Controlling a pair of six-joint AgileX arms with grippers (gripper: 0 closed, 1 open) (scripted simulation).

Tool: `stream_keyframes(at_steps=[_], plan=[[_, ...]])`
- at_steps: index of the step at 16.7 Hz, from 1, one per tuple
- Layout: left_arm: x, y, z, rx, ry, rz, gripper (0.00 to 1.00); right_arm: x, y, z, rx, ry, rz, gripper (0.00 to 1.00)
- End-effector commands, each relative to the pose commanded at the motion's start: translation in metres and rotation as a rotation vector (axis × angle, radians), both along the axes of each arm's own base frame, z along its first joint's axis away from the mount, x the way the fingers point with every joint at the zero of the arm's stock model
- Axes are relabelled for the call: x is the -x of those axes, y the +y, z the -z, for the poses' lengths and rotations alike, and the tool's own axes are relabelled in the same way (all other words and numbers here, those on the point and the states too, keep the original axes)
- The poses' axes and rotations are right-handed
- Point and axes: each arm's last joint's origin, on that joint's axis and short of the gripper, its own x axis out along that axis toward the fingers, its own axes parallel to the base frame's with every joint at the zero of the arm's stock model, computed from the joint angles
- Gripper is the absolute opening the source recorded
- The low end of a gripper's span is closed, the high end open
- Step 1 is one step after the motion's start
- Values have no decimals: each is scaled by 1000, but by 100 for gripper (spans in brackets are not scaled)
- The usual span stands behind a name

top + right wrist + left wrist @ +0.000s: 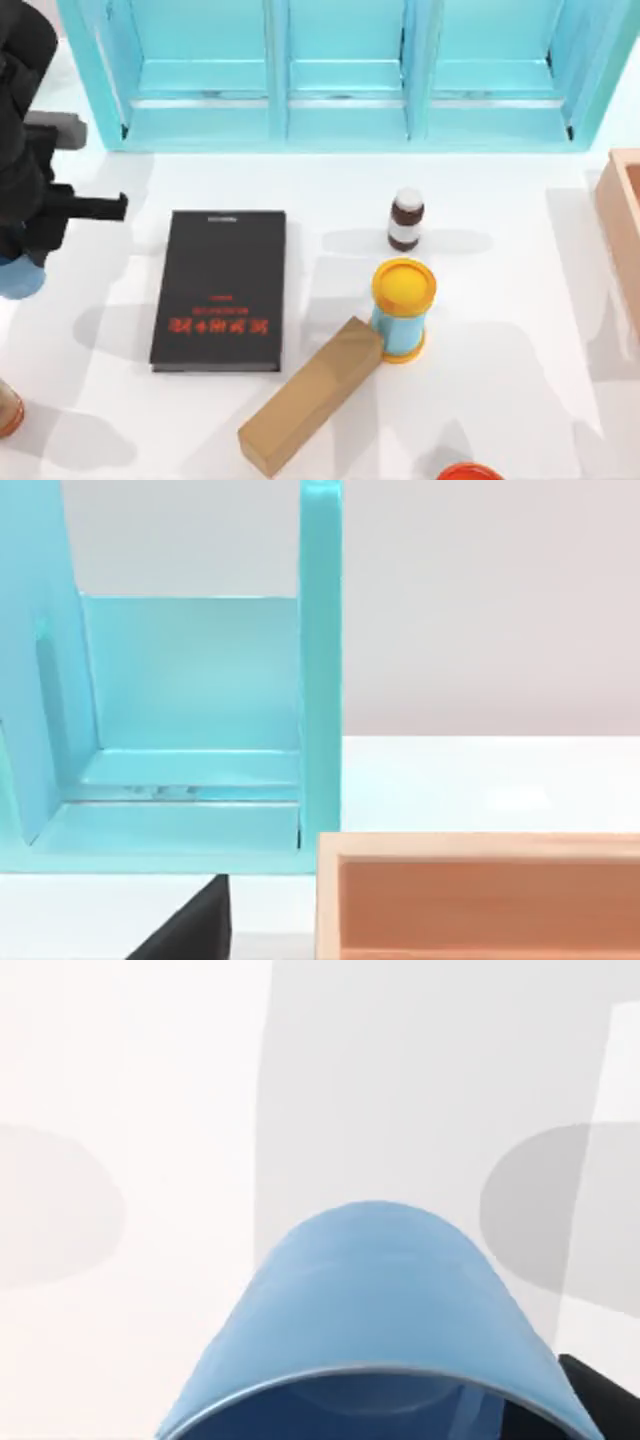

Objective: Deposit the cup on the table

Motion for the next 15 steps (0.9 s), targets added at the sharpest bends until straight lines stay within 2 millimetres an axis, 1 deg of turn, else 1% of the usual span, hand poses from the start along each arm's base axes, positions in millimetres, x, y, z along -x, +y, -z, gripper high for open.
stream_keyframes(at_steps=[5,10,15], plan=[[1,8,21,8,1,-15,0,0,0,0,0,0,0,100],[1,9,24,9,1,-17,0,0,0,0,0,0,0,100],[1,9,24,9,1,-17,38,0,0,0,0,0,0,100]])
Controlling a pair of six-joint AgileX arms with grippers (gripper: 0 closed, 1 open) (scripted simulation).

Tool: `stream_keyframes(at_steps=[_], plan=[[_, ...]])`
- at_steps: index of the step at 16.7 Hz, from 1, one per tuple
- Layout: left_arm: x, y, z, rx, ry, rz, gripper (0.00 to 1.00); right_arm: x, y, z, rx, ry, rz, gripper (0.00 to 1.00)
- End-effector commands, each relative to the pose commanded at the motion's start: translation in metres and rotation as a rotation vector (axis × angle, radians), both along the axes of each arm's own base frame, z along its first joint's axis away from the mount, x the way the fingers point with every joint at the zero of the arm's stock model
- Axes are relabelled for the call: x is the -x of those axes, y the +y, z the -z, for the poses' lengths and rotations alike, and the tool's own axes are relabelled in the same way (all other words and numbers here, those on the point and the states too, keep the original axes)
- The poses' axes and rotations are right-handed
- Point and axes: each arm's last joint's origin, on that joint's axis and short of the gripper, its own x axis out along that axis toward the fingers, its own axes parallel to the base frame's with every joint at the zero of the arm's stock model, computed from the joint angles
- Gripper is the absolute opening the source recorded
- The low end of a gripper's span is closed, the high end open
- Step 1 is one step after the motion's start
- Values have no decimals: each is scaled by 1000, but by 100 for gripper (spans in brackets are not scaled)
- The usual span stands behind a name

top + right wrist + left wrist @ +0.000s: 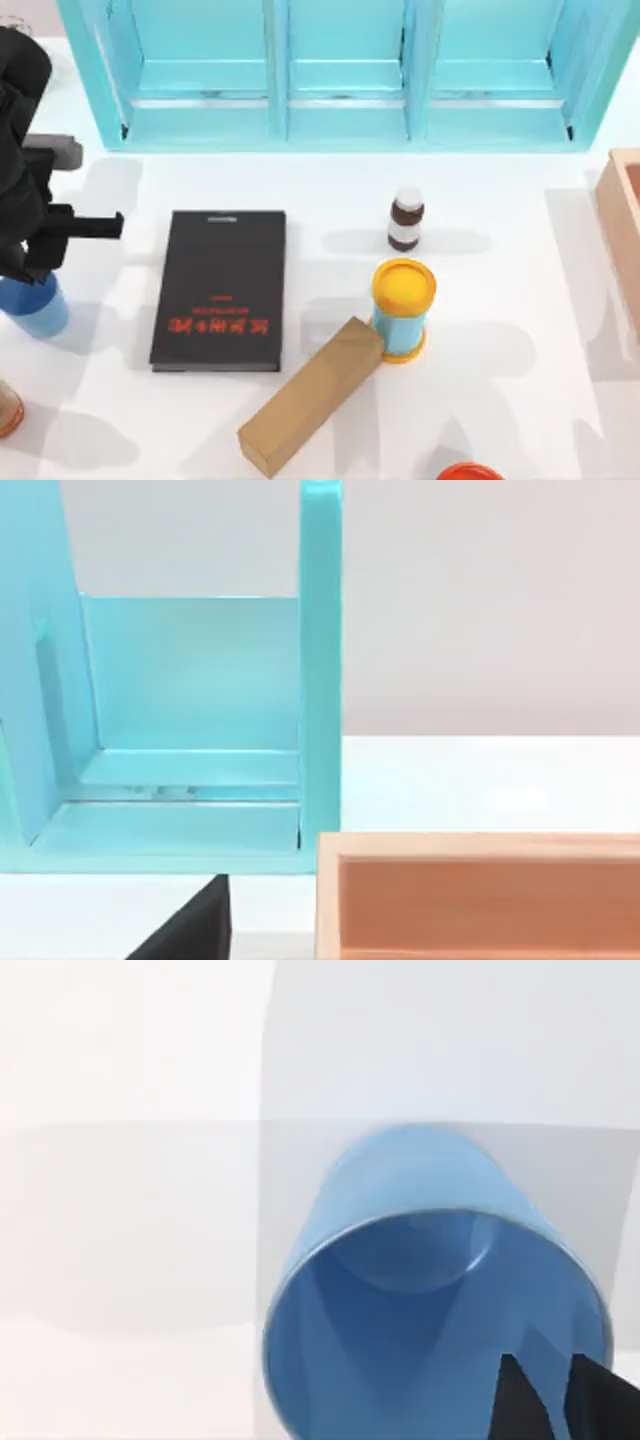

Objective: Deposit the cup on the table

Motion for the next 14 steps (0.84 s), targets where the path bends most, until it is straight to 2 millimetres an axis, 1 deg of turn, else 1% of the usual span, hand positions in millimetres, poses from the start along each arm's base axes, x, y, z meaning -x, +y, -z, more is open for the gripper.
stream_keyframes(at_steps=[8,9,14], plan=[[0,0,0,0,0,0,98,0,0,0,0,0,0,100],[0,0,0,0,0,0,100,0,0,0,0,0,0,100],[0,0,0,0,0,0,100,0,0,0,0,0,0,100]])
